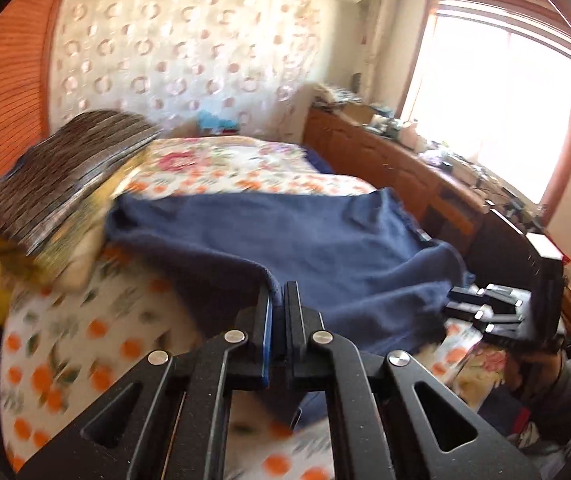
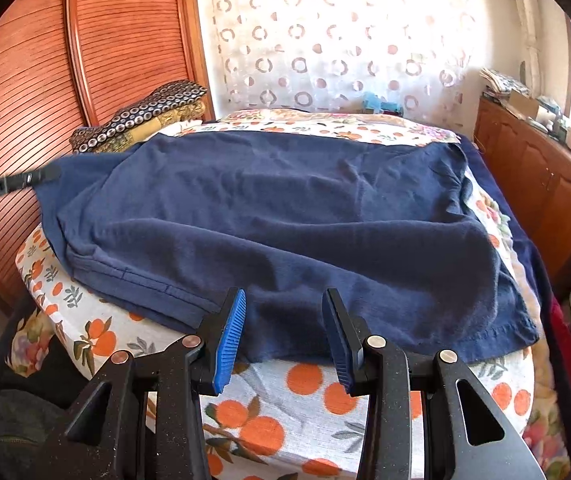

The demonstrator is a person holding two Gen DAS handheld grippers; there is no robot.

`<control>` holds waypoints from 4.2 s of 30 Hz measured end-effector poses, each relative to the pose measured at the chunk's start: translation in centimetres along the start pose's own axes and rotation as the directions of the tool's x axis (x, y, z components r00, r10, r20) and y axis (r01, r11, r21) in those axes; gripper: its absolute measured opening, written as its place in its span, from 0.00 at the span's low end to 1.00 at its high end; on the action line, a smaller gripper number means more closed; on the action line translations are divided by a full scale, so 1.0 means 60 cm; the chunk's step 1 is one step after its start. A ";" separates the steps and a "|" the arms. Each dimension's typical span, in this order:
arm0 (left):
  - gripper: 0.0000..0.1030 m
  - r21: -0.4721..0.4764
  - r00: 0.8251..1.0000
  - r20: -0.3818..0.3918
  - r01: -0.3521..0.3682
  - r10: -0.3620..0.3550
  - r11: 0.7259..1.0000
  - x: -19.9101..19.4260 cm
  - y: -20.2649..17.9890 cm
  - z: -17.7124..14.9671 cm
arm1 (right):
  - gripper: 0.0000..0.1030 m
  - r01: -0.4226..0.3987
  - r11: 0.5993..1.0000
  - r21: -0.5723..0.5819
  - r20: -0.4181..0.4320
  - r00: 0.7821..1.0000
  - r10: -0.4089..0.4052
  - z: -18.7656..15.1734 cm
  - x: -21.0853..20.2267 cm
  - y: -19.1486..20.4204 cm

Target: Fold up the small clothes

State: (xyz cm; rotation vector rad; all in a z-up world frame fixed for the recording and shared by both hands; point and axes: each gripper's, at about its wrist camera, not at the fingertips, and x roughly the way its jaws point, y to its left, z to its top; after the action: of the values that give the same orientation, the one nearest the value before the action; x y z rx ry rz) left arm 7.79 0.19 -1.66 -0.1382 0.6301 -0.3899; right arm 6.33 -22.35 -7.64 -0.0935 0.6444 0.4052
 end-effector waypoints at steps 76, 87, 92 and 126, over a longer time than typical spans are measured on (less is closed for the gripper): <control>0.75 0.215 0.955 -0.297 0.075 -0.008 0.974 0.379 -0.009 0.103 | 0.56 -0.051 0.983 0.174 -0.154 0.985 0.078 0.277 0.254 -0.178; 0.76 0.230 0.955 -0.298 0.065 0.006 0.971 0.386 -0.010 0.102 | 0.20 -0.055 0.988 0.142 -0.200 0.976 0.083 0.296 0.275 -0.182; 0.76 0.231 0.955 -0.297 0.065 0.007 0.971 0.386 -0.010 0.103 | 0.08 0.004 0.999 0.047 -0.164 0.986 0.003 0.317 0.241 -0.197; 0.76 0.165 0.947 -0.322 0.058 -0.002 0.985 0.368 -0.003 0.098 | 0.41 0.112 0.994 0.003 -0.161 0.981 -0.110 0.142 0.078 -0.168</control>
State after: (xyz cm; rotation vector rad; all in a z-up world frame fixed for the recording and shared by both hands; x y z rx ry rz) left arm 27.54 -8.64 -8.96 0.0846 0.9127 -0.5001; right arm 18.49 -28.24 -4.04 -0.1511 0.7965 0.2882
